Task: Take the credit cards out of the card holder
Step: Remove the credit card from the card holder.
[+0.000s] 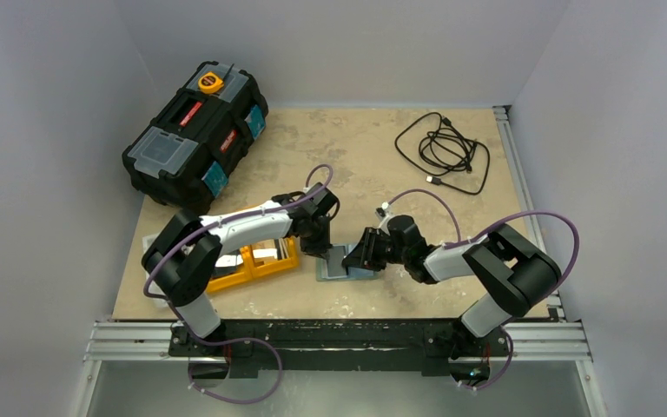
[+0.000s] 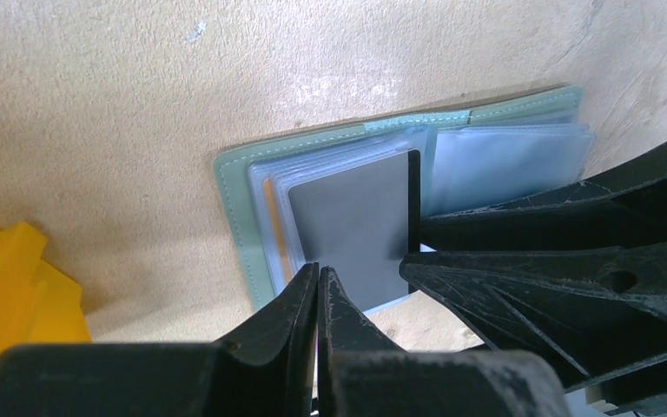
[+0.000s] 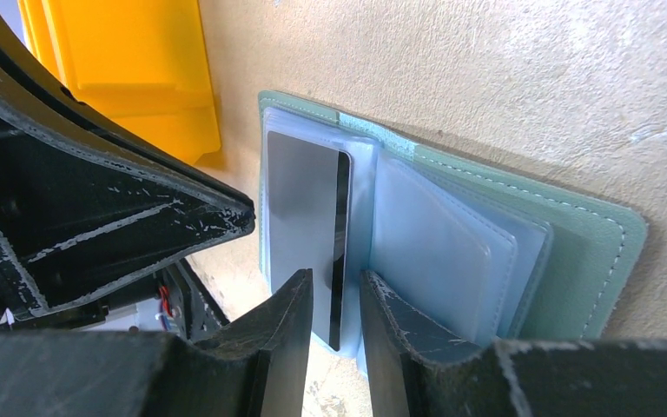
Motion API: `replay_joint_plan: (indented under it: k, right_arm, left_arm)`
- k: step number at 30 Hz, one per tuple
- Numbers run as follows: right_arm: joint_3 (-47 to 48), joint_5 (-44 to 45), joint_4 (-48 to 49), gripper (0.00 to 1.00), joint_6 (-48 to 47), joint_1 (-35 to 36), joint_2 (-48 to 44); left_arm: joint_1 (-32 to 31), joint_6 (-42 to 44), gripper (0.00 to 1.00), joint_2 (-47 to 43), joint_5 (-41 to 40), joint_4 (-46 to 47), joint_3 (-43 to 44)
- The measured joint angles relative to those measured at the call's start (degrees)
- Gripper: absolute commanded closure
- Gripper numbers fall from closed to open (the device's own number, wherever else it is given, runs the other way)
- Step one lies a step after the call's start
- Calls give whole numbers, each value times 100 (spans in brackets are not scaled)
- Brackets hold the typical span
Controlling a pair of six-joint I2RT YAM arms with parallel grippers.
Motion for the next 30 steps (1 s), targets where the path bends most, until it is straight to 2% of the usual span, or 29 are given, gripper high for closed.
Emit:
replay_joint_plan:
  k: [23, 30]
  right_arm:
    - [-24, -63, 98, 71, 2, -31, 46]
    - [-118, -111, 262, 68, 4, -111, 37]
  left_arm:
    - [-72, -11, 99, 396, 188, 177, 140]
    - [-70, -22, 100, 409, 160, 153, 153]
